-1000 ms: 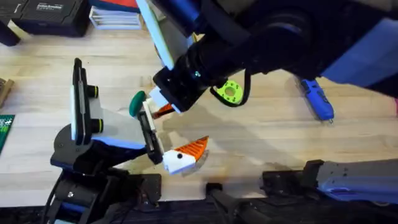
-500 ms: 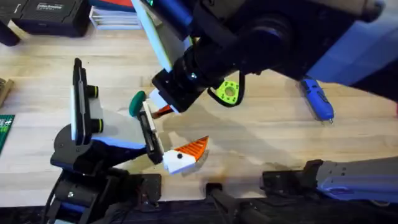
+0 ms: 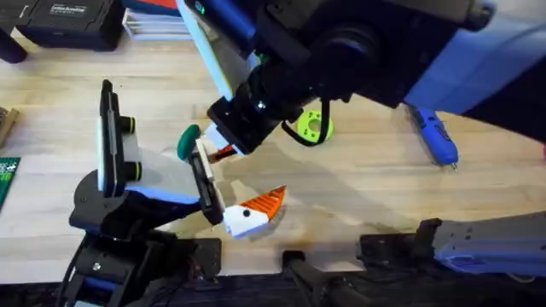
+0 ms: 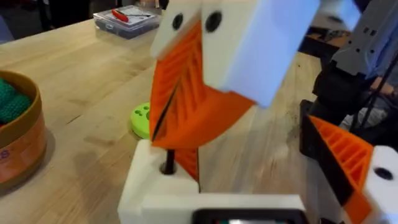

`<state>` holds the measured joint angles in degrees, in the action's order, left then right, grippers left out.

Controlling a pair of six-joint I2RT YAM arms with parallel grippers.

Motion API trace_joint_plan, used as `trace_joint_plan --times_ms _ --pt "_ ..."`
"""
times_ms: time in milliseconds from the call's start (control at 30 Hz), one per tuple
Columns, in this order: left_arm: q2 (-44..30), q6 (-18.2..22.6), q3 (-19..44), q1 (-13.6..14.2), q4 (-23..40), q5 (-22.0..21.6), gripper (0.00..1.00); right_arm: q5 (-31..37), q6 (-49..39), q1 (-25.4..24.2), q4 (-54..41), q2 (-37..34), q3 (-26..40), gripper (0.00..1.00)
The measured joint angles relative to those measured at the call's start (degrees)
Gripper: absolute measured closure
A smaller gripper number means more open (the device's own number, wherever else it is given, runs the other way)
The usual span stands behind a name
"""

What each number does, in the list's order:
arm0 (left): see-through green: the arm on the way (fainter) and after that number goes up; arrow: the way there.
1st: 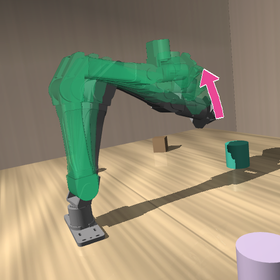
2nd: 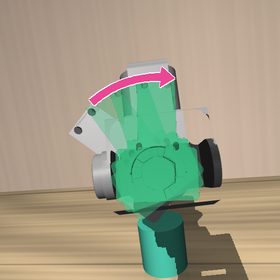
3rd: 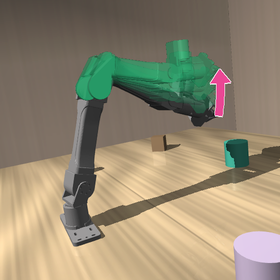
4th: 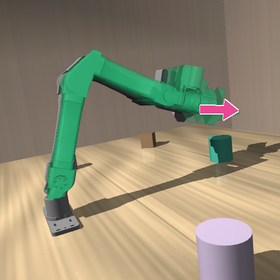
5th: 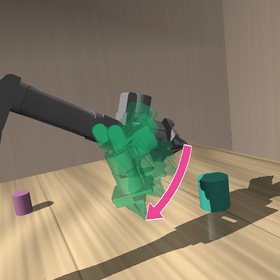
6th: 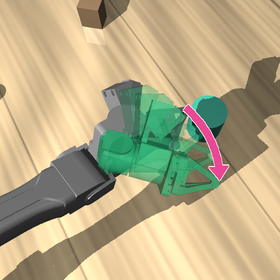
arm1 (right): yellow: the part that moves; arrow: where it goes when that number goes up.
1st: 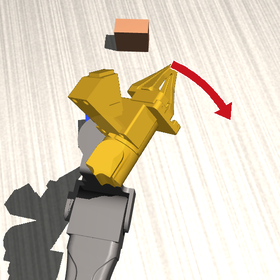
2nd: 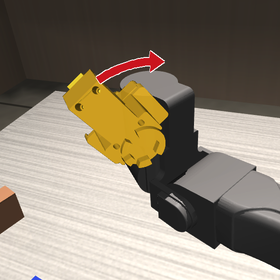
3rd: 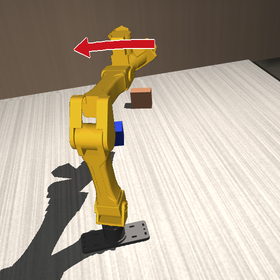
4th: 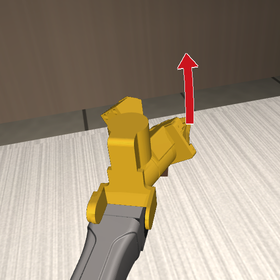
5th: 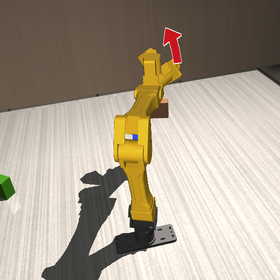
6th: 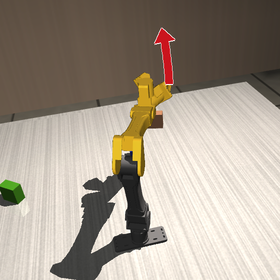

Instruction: Pick up the gripper from the table and insert it into the empty holder that is missing its gripper. Then pick up a screw, insert it into the mounting hole, and use the screwdriver to tighten it. Finally, clean up the table by picking up the vegetable and placing it into the bucket.

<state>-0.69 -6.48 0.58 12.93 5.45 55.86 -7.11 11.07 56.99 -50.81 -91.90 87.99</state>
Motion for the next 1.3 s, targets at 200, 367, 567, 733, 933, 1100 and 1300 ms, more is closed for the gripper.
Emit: trace_joint_plan --times_ms 200,367,567,733,933,1100,1300 --pt "0.0 0.02 0.0 0.0 -0.01 0.03 0.015 -0.32 0.0 0.0 0.81 0.0 0.0 0.996" --pt "0.0 0.04 0.0 0.0 -0.02 0.09 0.015 -1.37 0.0 0.0 1.66 0.0 0.0 0.996" --pt "0.0 0.04 0.0 0.0 -0.02 0.09 0.015 -1.68 -0.02 0.02 1.63 -0.02 0.0 0.996" --pt "0.0 -0.02 0.0 0.0 0.02 0.11 0.014 -0.53 -0.22 0.11 2.02 -0.61 0.07 0.996" --pt "0.0 -0.17 0.0 0.0 0.04 0.11 0.014 -0.06 -0.44 0.4 2.03 -1.4 0.11 0.996" --pt "0.0 -0.24 0.0 0.0 0.07 0.17 0.015 1.36 -1.85 1.55 1.95 -1.4 0.24 0.996" --pt "0.0 -0.39 0.0 0.0 0.07 0.27 0.015 1.99 -2.58 1.88 1.85 -1.4 0.26 0.996"
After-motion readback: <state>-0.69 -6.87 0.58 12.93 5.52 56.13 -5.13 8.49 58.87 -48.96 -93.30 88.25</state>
